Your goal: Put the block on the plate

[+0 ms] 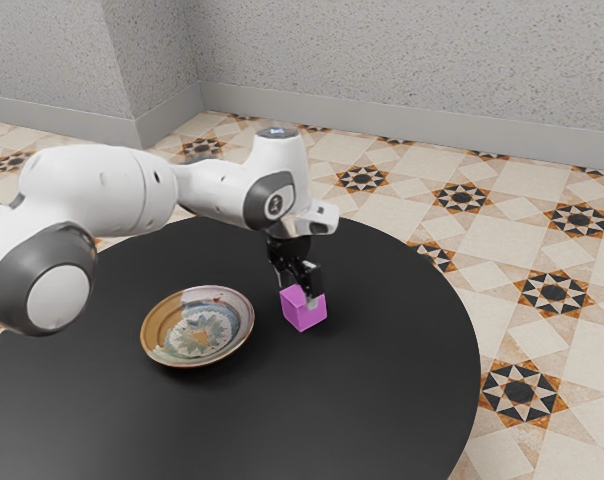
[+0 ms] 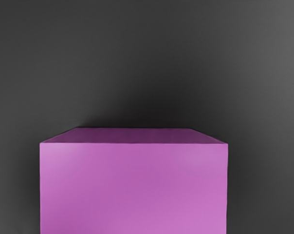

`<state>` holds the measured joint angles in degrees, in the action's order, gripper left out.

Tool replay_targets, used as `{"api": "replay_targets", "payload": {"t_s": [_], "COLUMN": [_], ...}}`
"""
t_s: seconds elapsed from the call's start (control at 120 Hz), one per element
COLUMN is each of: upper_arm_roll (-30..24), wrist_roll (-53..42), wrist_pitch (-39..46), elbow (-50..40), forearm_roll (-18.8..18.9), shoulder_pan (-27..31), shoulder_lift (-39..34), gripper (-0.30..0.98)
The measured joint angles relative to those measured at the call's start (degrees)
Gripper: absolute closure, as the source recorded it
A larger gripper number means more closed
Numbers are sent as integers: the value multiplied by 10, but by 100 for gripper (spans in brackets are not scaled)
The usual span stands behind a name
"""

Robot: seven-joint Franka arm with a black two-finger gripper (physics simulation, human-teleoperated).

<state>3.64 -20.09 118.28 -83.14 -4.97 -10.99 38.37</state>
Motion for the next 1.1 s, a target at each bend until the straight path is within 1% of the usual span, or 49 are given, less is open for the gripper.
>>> {"api": "replay_targets", "payload": {"t_s": [0.242,0.633,0.9,1.1], "upper_arm_roll": [0,0,0,0], "wrist_roll": [0,2,1,2], "wrist_pitch": [22,31,37,39], "elbow": [2,1,1,1], "forearm_roll": [2,-1,3,6], "shoulder_pan": [1,2,5,6], "shoulder_lift": [15,32,32,23], "gripper": [0,1,22,29]}}
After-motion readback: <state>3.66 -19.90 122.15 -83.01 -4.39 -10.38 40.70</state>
